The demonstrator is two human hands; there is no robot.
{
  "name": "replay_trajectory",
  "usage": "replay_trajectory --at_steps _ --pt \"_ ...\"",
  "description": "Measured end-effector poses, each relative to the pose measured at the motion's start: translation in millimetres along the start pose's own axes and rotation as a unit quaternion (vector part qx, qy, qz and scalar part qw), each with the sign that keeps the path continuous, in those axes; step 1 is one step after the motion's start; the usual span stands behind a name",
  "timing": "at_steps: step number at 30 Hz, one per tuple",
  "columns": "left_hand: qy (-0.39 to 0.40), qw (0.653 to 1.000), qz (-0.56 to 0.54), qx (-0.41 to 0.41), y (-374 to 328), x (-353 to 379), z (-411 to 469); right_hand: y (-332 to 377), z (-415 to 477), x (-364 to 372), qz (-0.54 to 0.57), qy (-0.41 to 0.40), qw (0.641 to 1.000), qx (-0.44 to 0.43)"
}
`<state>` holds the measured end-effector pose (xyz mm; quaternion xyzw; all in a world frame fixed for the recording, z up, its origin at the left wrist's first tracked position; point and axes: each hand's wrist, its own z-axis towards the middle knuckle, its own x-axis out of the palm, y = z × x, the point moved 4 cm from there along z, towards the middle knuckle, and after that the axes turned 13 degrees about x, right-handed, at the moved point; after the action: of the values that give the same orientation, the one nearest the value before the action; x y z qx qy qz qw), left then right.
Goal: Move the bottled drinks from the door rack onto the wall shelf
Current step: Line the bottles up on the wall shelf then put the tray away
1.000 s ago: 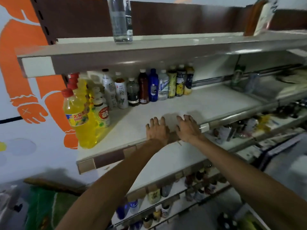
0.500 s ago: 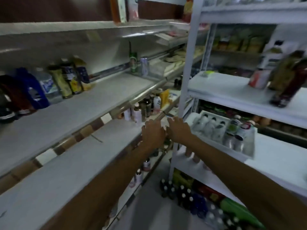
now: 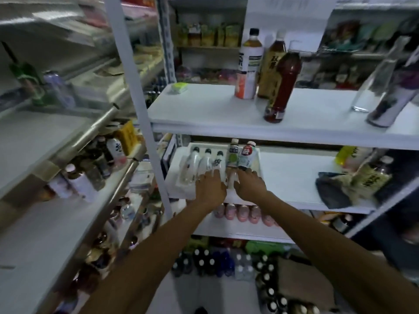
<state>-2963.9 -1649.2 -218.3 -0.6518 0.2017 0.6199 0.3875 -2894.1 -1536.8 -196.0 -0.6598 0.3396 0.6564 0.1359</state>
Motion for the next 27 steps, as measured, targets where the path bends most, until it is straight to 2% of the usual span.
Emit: replay_trajectory --at_steps 5,10,13,18,23,27 --pt "0.043 0.998 -0.056 -0.006 5 28 60 -31 60 16 0.094 0.018 0.990 0.099" --pt "0.026 0.995 -0.096 -0.016 20 47 113 -48 102 31 0.175 -0.012 0.975 0.133" --pt "0.014 0.992 -0.120 -0.035 25 58 144 -54 133 40 0.214 0.002 0.967 0.140" --pt "-0.010 0.996 -0.065 -0.053 31 83 196 -68 185 68 0.265 -0.009 0.950 0.167" --pt "-0.028 0.986 -0.133 -0.092 27 114 233 -78 218 95 0.333 -0.044 0.920 0.204" --pt "-0.049 0.988 -0.105 -0.098 27 133 249 -77 241 108 0.416 -0.067 0.883 0.207"
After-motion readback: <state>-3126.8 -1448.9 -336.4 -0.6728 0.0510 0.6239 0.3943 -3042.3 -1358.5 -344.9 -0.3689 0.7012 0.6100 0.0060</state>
